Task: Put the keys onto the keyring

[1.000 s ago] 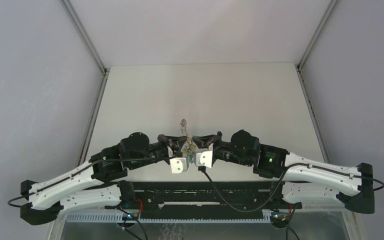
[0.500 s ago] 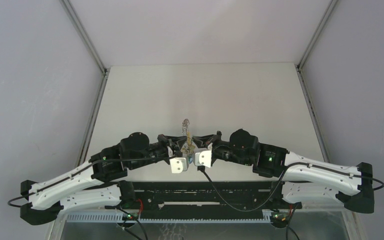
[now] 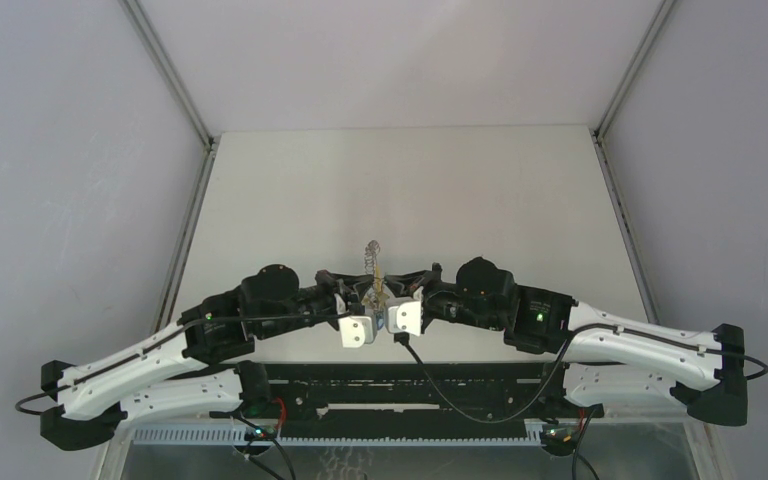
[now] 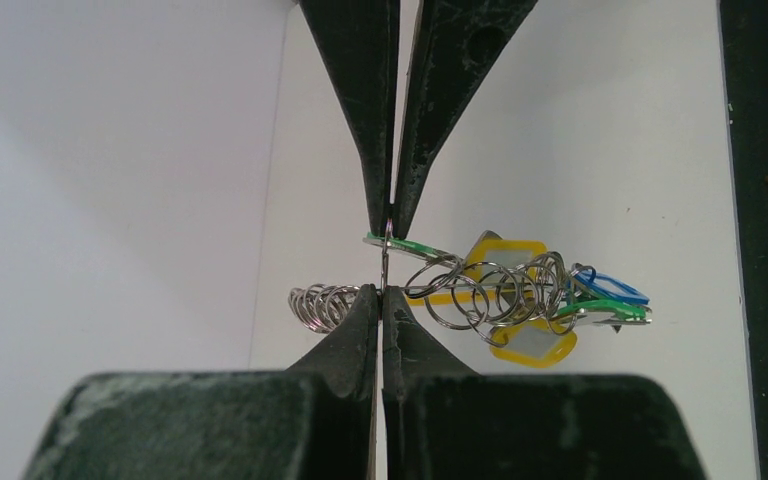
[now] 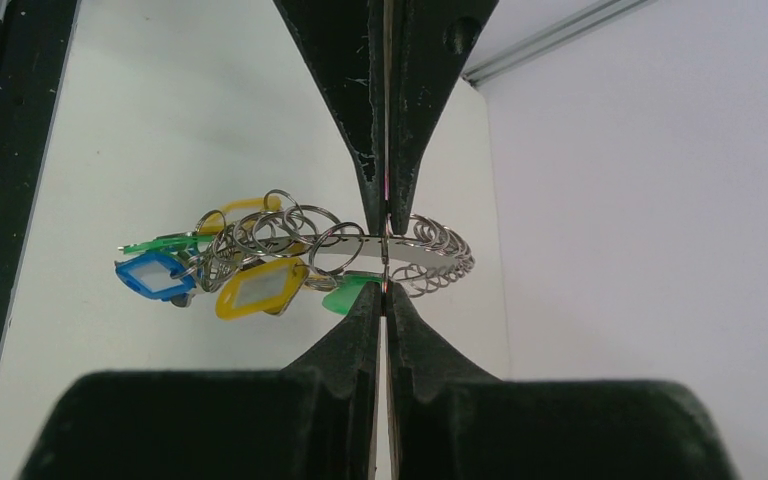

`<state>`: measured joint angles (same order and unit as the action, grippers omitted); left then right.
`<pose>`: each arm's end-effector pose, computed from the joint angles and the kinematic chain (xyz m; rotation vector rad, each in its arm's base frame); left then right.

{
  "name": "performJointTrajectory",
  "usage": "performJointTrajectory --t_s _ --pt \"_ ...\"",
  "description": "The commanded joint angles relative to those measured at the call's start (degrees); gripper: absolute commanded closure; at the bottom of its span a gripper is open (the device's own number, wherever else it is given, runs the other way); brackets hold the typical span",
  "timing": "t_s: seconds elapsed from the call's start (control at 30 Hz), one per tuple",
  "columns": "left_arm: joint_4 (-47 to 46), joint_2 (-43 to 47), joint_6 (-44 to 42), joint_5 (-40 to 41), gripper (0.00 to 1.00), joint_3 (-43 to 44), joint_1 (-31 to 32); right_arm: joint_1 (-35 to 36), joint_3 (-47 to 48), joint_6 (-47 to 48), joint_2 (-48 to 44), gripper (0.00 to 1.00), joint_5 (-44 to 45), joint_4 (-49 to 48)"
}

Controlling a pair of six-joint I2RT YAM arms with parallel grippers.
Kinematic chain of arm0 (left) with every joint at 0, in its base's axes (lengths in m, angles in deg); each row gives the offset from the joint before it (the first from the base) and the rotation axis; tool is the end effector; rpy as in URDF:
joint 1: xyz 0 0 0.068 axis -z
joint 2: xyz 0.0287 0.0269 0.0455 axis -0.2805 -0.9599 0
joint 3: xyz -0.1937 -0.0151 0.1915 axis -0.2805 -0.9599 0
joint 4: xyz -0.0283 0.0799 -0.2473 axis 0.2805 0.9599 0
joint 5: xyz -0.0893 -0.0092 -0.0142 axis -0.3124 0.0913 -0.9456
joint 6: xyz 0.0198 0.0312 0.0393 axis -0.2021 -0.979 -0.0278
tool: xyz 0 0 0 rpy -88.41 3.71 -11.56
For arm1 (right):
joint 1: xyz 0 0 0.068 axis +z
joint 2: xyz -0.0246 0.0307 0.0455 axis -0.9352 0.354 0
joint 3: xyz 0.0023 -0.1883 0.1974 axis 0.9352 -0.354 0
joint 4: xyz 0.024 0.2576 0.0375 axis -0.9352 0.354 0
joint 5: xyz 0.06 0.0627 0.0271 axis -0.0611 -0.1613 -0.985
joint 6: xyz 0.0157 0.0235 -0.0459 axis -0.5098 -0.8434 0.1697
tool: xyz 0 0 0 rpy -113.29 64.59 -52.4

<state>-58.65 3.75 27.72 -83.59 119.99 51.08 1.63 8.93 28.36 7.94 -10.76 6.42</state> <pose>0.0640 -0.1514 0.3575 1.5589 1.0260 -0.2208 0.0745 0.2156 0.3460 -1.6107 0.9035 0.2614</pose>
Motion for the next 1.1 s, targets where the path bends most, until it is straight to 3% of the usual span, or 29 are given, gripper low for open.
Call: performJointTrajectory --t_s 0.0,1.07 --pt "-5.83 0.14 1.16 -4.67 1.00 -1.01 0.34 0.39 2.64 0.02 0.70 1.00 -3.12 -2.09" --pt "-8.17 0.69 2.41 -6.44 1.00 -1.89 0.89 -0.22 3.62 -0.86 1.68 1.00 -6.71 -2.87"
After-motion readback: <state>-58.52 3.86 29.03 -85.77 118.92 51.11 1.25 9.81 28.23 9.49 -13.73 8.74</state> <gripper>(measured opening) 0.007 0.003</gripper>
